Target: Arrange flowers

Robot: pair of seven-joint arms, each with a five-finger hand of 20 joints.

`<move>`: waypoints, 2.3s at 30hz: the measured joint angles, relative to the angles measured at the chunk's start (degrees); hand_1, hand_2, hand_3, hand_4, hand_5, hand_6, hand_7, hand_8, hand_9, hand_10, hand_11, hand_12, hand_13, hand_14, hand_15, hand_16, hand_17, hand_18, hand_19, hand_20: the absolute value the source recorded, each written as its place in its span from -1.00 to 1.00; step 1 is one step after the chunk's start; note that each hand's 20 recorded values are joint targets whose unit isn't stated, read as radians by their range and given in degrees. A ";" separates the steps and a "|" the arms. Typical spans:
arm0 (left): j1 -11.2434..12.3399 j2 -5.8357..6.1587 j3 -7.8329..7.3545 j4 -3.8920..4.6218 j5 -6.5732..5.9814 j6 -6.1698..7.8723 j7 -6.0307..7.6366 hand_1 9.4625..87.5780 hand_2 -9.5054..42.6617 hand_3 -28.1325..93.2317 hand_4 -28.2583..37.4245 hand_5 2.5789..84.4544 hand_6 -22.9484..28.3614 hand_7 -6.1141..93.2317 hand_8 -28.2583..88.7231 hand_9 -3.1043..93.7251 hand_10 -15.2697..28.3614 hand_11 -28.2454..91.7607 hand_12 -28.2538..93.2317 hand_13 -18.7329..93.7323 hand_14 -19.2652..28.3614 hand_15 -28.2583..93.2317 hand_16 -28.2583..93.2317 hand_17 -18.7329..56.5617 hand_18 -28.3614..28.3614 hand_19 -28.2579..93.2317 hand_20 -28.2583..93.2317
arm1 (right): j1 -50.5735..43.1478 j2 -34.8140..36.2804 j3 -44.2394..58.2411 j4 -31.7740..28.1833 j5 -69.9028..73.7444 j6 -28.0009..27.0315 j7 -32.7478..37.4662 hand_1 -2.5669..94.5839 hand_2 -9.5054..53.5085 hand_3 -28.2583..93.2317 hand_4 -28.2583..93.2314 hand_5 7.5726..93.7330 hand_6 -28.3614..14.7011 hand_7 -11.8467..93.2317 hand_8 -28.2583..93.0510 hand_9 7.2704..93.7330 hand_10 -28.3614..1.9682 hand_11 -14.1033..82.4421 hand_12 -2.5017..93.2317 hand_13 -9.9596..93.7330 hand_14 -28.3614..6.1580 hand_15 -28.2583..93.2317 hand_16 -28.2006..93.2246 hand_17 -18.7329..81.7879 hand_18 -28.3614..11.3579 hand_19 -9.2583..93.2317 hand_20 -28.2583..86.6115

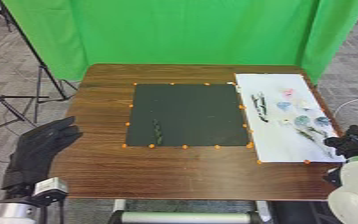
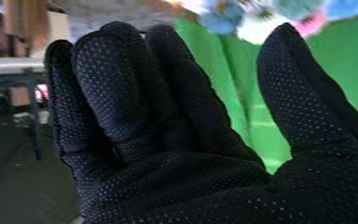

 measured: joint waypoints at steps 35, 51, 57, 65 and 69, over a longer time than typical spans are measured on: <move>-0.88 0.43 0.66 0.28 -0.43 0.11 -0.05 -0.54 -0.46 0.83 -0.53 0.10 0.46 -0.57 -0.66 -0.09 0.74 0.11 -0.35 -0.16 1.00 0.46 -0.73 -0.75 0.77 0.38 -0.27 | 8.77 0.60 -8.22 7.90 -0.73 -3.09 1.94 0.02 -0.82 0.66 -1.00 0.48 -0.08 -0.36 -0.47 0.49 -0.38 -0.08 -0.57 0.46 -0.18 0.61 -0.27 0.03 -0.88 0.94 -0.66; -0.80 0.39 0.65 0.29 -0.59 0.15 -0.04 -0.55 -0.46 0.83 -0.53 0.11 0.46 -0.57 -0.66 -0.09 0.74 0.11 -0.35 -0.16 1.00 0.46 -0.73 -0.76 0.77 0.38 -0.27 | 10.36 0.93 -10.15 9.76 -1.52 1.88 1.68 0.16 -0.84 0.67 -1.00 0.72 0.15 -0.29 -0.28 0.80 -0.01 -0.02 -0.43 0.66 0.11 0.58 -0.20 0.14 -0.76 1.00 -0.54; -0.43 0.31 0.36 0.23 -0.61 0.18 -0.03 -0.54 -0.45 0.83 -0.53 0.11 0.46 -0.57 -0.66 -0.09 0.74 0.11 -0.35 -0.16 1.00 0.46 -0.73 -0.75 0.77 0.38 -0.27 | 8.32 0.99 -9.77 7.64 -2.72 6.89 1.21 0.16 -0.89 0.70 -1.00 0.77 0.14 -0.34 -0.24 0.84 0.00 -0.01 -0.41 0.70 0.12 0.58 -0.16 0.14 -0.80 1.00 -0.44; 0.58 0.29 -0.31 0.09 -0.72 0.55 0.02 -0.55 -0.45 0.83 -0.53 0.11 0.46 -0.57 -0.66 -0.09 0.74 0.11 -0.35 -0.16 1.00 0.46 -0.73 -0.75 0.77 0.38 -0.27 | 10.20 3.04 -11.59 2.33 -4.63 8.64 1.12 0.15 -0.92 0.72 -1.00 0.80 0.13 -0.37 -0.21 0.87 -0.04 -0.01 -0.41 0.72 0.12 0.59 -0.15 0.14 -0.82 1.00 -0.39; 0.99 0.29 -0.88 -0.15 -0.72 0.61 -0.08 -0.55 -0.45 0.83 -0.53 0.11 0.46 -0.57 -0.66 -0.09 0.74 0.11 -0.35 -0.16 0.99 0.46 -0.73 -0.75 0.77 0.38 -0.27 | 12.94 4.00 -13.62 -0.69 -4.60 8.76 0.32 0.16 -0.93 0.72 -1.00 0.80 0.13 -0.38 -0.19 0.88 -0.07 -0.01 -0.43 0.72 0.10 0.60 -0.15 0.15 -0.86 1.00 -0.36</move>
